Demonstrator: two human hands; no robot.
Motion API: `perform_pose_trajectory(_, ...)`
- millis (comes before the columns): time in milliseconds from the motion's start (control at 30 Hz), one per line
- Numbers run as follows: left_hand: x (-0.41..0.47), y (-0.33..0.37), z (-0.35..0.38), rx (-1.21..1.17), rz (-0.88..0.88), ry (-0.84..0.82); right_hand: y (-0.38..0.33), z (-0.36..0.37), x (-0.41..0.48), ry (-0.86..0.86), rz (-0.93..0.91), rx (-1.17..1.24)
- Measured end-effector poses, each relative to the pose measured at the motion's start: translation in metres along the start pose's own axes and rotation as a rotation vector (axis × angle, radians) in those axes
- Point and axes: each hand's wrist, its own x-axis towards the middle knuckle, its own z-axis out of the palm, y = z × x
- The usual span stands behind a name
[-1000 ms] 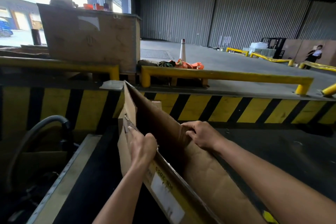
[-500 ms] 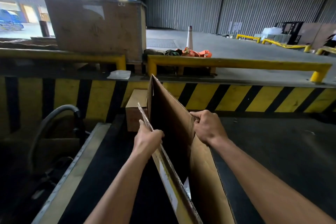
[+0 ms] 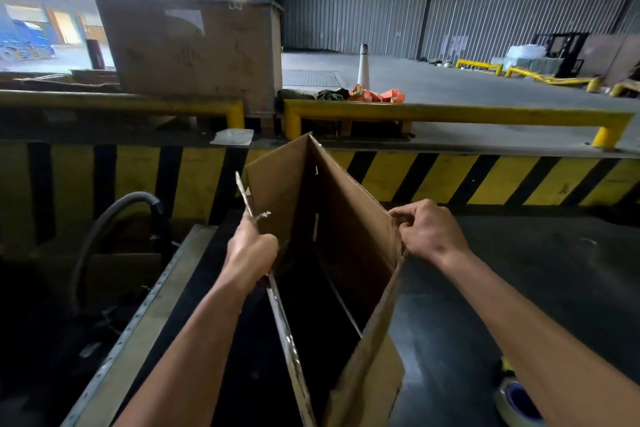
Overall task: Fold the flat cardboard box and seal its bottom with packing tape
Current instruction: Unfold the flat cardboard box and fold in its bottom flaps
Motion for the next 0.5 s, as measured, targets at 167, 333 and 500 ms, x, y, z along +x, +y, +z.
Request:
perform_pose_trajectory(167,0.003,0.003,-0.017,0.069,0.040,-0.016,0.010,-0.029,-0.043,-0.154,0.052,-0.124)
perform_pose_trajectory(333,-0.018,0.015,-0.014,0.081,0.077,-0.103,0.000,-0.027,-0.048,-0.386,0.173,-0.244)
perform_pose_trajectory(500,-0.030,0.015,-0.009,0.089,0.109,-0.156,-0.003,-0.022,-0.032,-0.433,0.205,-0.283)
